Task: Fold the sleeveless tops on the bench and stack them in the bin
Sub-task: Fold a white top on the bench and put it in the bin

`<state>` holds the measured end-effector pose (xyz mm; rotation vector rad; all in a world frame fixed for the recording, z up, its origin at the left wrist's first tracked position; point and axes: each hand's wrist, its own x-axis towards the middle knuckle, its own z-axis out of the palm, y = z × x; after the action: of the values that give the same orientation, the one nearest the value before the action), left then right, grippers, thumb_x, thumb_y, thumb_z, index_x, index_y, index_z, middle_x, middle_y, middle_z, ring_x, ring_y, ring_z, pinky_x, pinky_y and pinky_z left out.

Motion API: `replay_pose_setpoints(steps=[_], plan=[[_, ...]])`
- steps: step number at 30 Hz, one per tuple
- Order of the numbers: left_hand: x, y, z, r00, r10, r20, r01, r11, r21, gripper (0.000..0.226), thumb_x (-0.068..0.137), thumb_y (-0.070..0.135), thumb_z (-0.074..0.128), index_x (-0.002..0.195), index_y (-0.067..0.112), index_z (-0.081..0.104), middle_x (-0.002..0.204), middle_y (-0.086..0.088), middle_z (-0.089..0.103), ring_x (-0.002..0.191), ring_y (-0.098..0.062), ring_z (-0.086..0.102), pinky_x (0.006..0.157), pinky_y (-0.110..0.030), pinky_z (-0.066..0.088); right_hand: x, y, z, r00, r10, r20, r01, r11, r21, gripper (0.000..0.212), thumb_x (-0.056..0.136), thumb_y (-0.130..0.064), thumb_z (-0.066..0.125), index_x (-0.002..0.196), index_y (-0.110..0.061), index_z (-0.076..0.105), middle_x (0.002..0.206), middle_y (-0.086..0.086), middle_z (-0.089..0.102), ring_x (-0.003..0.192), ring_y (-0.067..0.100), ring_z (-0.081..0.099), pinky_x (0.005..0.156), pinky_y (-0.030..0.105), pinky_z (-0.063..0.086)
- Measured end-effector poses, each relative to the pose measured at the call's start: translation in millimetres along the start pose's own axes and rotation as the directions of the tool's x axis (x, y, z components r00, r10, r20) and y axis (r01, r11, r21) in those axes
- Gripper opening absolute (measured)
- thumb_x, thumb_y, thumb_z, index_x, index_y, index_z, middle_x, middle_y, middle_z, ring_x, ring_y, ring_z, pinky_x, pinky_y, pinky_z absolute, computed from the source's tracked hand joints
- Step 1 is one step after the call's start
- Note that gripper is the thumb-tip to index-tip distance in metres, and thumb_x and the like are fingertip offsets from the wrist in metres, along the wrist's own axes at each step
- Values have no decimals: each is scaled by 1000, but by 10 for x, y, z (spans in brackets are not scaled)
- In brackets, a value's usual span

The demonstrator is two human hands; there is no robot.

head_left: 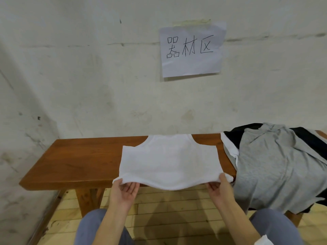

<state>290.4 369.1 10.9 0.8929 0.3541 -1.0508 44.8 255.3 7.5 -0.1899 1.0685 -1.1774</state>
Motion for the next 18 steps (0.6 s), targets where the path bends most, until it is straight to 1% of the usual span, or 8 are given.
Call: replay_pose_setpoints(steps=[2, 5, 7, 9, 11, 14, 16, 18], plan=[[-98, 63, 134, 995, 84, 51, -84, 996, 8, 10, 95, 13, 47, 98, 8, 56, 102, -11, 61, 96, -24, 60, 102, -40, 44, -27, -75, 74, 994, -107, -8, 107, 994, 14, 43, 98, -26, 49, 138, -14, 39, 115, 10, 60, 90, 22, 61, 67, 35, 51], [-264, 195, 308, 971, 228, 74, -227, 974, -10, 10, 95, 14, 48, 103, 11, 54, 100, -8, 62, 94, -21, 63, 87, -35, 56, -113, -201, 176, 966, -257, -31, 256, 966, -36, 38, 100, -31, 45, 135, -16, 43, 115, 8, 61, 89, 18, 63, 63, 30, 51], [-395, 266, 389, 948, 311, 71, -311, 950, -17, 10, 96, 15, 48, 102, 11, 54, 96, -7, 62, 88, -19, 65, 70, -28, 59, -221, -314, 235, 940, -334, -62, 332, 942, -51, 35, 100, -30, 45, 132, -17, 45, 108, 5, 62, 86, 16, 64, 61, 28, 52], [-556, 299, 458, 923, 382, 58, -383, 924, 16, 8, 95, 16, 48, 96, 13, 55, 91, -5, 62, 79, -17, 64, 57, -21, 56, -320, -426, 253, 914, -399, -77, 396, 917, -46, 29, 99, -28, 45, 126, -17, 48, 98, 3, 63, 81, 16, 64, 55, 25, 54], [-722, 307, 517, 891, 453, 34, -454, 890, 42, 8, 95, 17, 49, 92, 14, 56, 87, -3, 62, 71, -15, 65, 54, -19, 55, -396, -507, 254, 896, -437, -85, 436, 900, -32, 22, 99, -27, 45, 118, -18, 50, 94, 2, 63, 78, 15, 64, 51, 22, 54], [-916, 294, 590, 835, 549, 28, -550, 834, 52, 8, 94, 16, 51, 89, 14, 58, 82, -4, 65, 60, -13, 68, 55, -21, 56, -540, -607, 280, 875, -475, -92, 477, 879, -1, 20, 98, -26, 47, 114, -17, 52, 90, 2, 64, 74, 14, 64, 49, 20, 54], [-969, 269, 625, 804, 593, 50, -595, 801, 68, 9, 93, 14, 51, 88, 11, 58, 75, -4, 66, 59, -14, 67, 55, -22, 56, -575, -647, 289, 872, -481, -87, 484, 875, 20, 18, 97, -24, 48, 112, -15, 53, 87, 3, 64, 68, 12, 65, 49, 20, 53], [-970, 232, 655, 794, 605, 62, -608, 789, 82, 11, 93, 12, 51, 86, 10, 59, 68, -2, 68, 60, -16, 68, 56, -23, 56, -576, -664, 289, 878, -474, -73, 476, 879, 13, 17, 97, -23, 48, 110, -14, 54, 86, 5, 65, 65, 12, 65, 50, 21, 54]])
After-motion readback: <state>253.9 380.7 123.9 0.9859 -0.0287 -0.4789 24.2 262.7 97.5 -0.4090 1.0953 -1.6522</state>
